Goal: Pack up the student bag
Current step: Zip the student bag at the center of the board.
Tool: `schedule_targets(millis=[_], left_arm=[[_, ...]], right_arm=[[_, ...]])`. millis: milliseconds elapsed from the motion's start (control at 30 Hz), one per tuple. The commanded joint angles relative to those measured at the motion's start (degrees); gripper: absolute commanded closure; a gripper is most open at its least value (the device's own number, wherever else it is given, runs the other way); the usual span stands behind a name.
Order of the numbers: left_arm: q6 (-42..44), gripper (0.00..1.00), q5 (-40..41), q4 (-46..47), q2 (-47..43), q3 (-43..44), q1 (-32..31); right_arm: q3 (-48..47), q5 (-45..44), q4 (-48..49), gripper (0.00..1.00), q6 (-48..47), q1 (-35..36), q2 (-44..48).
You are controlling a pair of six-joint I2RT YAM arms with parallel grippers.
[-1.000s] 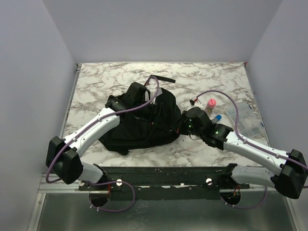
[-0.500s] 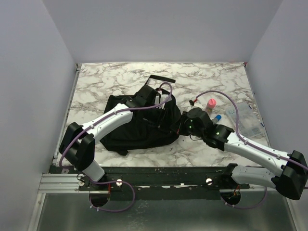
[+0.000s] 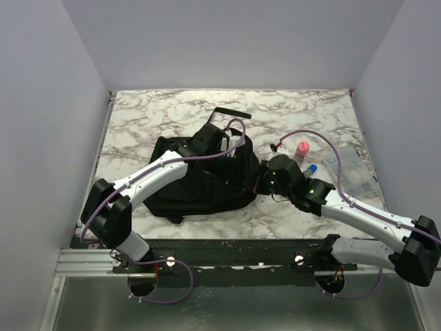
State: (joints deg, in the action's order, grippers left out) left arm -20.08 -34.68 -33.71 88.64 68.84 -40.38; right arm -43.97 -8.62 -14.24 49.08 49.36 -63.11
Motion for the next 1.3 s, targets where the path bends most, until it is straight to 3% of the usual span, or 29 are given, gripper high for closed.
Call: schedule_targets(millis=[0,167,333,467,567,667,1067,1267], left_arm=[[-1.87,0.78,-3.28,2.00,-3.25,-0.46,-1.18],[-2.95,0.68,-5.43,3.72,-3.46,-0.46,-1.15],[-3.34,0.79,-5.36,3.70,-3.30,-0.79,-1.25],[-3.56,0.80,-4.89,3.66,-4.08,-1.24,-1.21],[-3.91,0.67,-4.43,3.66,-5.29,-1.67,-1.19],[-4.42,0.61,-3.07,3.66,-6.19,-1.95,-1.22],[-5.75,0.79,-1.85,3.69,-4.58,-1.80,-1.27],[-6.53,0.68,0.85,3.68,-5.88,-1.89,-1.22]], right_arm=[[-0.65,1.30,3.67,1.00,-0.85,-0.32,-0.03],[-0.77,1.77,4.13,1.00,-0.85,-0.32,-0.40],[-0.98,1.77,4.13,1.00,-1.01,-0.32,-0.50],[-0.77,1.94,4.31,1.00,-1.10,-0.32,-0.69],[-0.90,2.20,4.31,1.00,-1.18,-0.31,-0.91],[-0.78,2.21,4.36,1.00,-1.22,-0.32,-0.87],[-0.73,2.48,4.30,1.00,-1.17,-0.32,-0.51],[-0.51,2.65,4.47,1.00,-1.11,-0.32,-0.54]])
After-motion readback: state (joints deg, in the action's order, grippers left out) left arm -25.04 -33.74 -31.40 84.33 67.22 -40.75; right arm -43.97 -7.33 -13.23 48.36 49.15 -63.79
